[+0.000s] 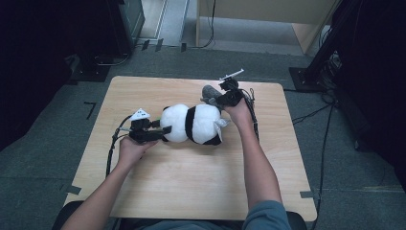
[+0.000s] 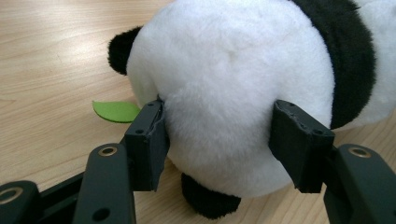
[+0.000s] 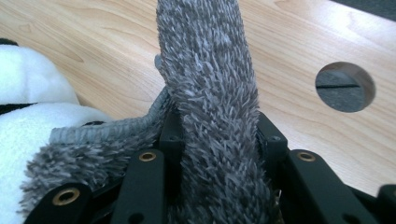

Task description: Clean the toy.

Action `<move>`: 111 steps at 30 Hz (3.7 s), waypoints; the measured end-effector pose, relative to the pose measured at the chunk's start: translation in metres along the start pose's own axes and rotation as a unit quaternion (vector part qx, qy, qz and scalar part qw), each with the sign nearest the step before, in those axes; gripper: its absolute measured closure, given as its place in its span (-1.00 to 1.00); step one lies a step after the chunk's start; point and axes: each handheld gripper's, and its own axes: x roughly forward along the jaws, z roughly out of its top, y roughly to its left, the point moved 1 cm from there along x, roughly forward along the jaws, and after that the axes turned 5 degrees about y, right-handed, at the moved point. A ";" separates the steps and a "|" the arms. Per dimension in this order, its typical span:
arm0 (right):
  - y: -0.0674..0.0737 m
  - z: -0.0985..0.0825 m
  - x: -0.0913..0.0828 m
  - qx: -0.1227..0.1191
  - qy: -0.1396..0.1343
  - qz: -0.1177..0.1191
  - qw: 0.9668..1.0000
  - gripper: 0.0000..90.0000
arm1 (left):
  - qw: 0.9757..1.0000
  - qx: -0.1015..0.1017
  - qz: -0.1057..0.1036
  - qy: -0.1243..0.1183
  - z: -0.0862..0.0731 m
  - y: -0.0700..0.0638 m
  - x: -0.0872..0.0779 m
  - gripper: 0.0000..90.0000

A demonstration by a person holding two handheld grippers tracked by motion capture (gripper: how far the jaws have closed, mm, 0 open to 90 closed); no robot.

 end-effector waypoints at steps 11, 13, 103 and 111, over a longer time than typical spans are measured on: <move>-0.014 -0.010 0.002 0.007 0.023 0.009 1.000 0.50 | 1.000 -0.003 0.002 -0.003 0.000 0.000 -0.001 -0.08; -0.017 -0.015 0.004 0.008 0.016 0.002 1.000 0.50 | 1.000 -0.003 0.001 -0.003 0.000 0.000 -0.001 -0.08; -0.011 -0.029 -0.021 0.017 0.024 0.017 0.999 0.53 | 1.000 0.012 -0.007 0.006 0.006 0.002 0.000 -0.12; -0.011 -0.036 -0.016 0.029 0.008 0.014 0.999 0.57 | 1.000 -0.008 -0.022 0.009 0.006 0.006 0.002 -0.21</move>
